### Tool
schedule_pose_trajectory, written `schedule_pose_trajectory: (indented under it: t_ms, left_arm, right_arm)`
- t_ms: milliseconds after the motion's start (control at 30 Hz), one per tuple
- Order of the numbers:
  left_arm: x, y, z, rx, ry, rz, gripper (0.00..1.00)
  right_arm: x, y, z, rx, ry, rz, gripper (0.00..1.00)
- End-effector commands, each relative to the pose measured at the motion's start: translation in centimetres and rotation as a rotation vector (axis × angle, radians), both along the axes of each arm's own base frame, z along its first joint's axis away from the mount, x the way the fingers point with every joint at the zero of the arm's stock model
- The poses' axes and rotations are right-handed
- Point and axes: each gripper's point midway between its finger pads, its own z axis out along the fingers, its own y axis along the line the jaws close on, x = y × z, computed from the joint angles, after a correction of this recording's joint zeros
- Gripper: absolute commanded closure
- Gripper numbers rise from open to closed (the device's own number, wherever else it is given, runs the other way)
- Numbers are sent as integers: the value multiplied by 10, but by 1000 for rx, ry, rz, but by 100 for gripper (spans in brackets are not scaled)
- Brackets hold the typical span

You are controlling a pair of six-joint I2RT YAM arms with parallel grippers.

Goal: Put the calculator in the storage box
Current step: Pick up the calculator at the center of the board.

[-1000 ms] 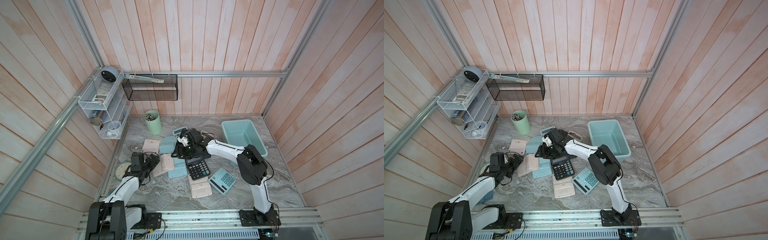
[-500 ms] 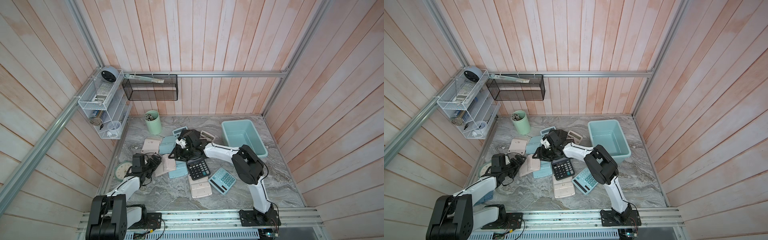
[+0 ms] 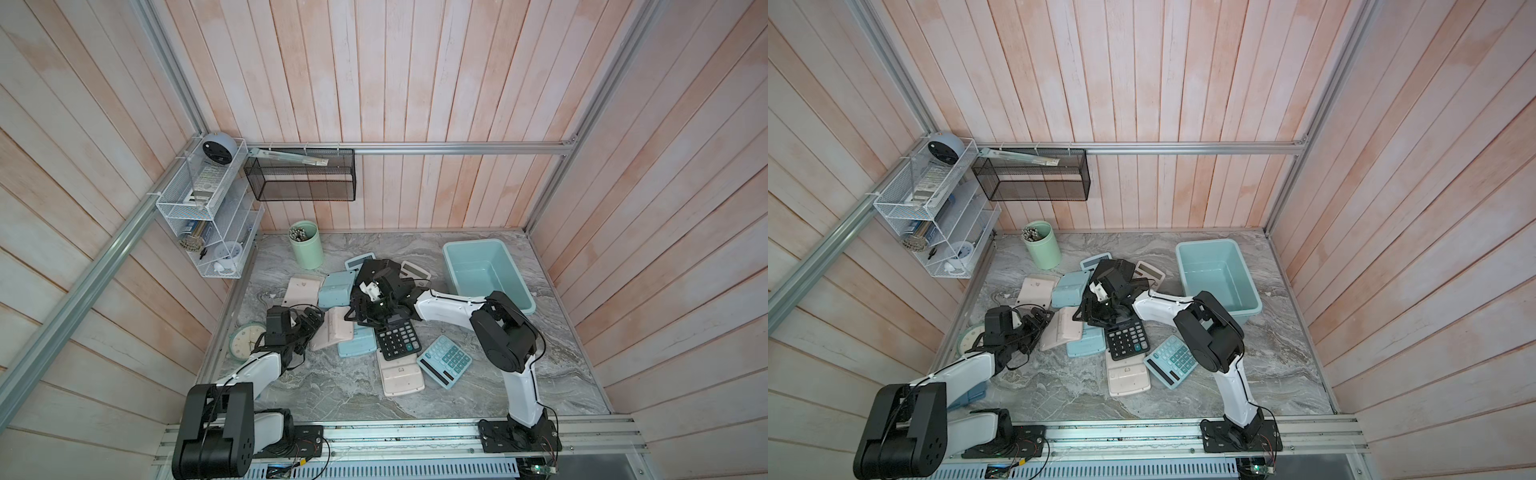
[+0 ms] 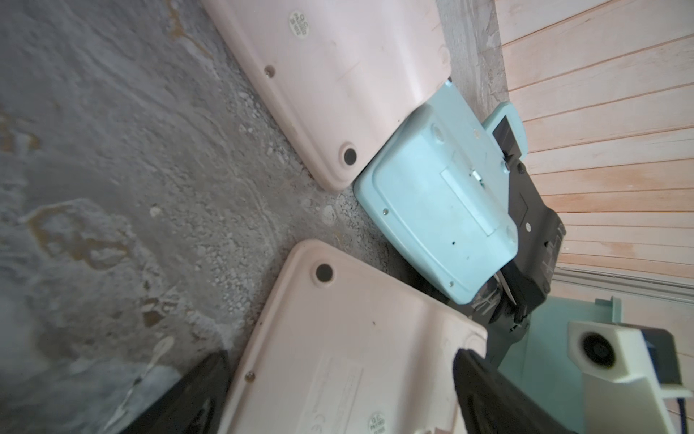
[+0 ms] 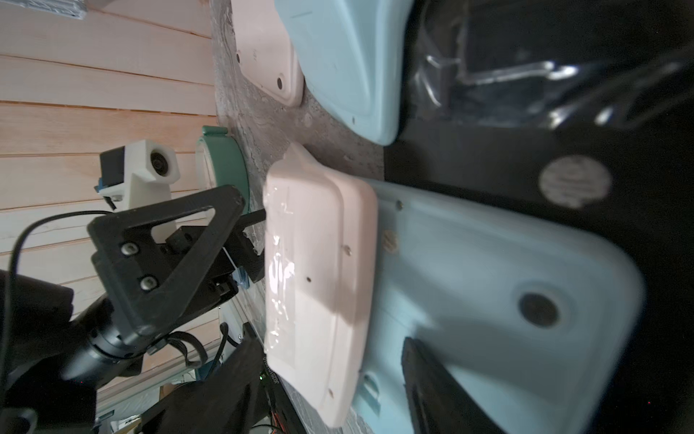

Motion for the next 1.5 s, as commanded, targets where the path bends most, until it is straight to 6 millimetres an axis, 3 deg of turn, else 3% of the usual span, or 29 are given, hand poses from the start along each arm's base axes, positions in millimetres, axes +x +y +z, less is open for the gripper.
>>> schedule_pose_trajectory:
  t_ms: [0,233,467,833,1100,1200,1300,1467]
  left_arm:
    - [-7,-4,-1,-8,10,-12,3]
    - [-5,-14,0,-40,4,-48,11]
    - [-1,-32,-1,-74,-3,-93,21]
    - [-3,-25,8,-32,-19,-72,24]
    - [-3,-22,14,-25,-28,-69,25]
    - [-7,-13,27,-3,-49,-44,25]
    - [-13,0,54,76,-86,-15,25]
    - [-28,19,103,188,-157,40,18]
  right_arm:
    - [-7,-14,1,-55,-28,7,33]
    - [-15,5,-6,65,59,14,34]
    - [-16,24,6,203,108,5,39]
    - [-5,15,33,338,88,-59,66]
    - [-3,23,51,459,117,-63,88]
    - [-3,23,59,476,110,-60,97]
    - [-4,23,76,501,91,-47,100]
    - [-4,19,123,553,42,-14,100]
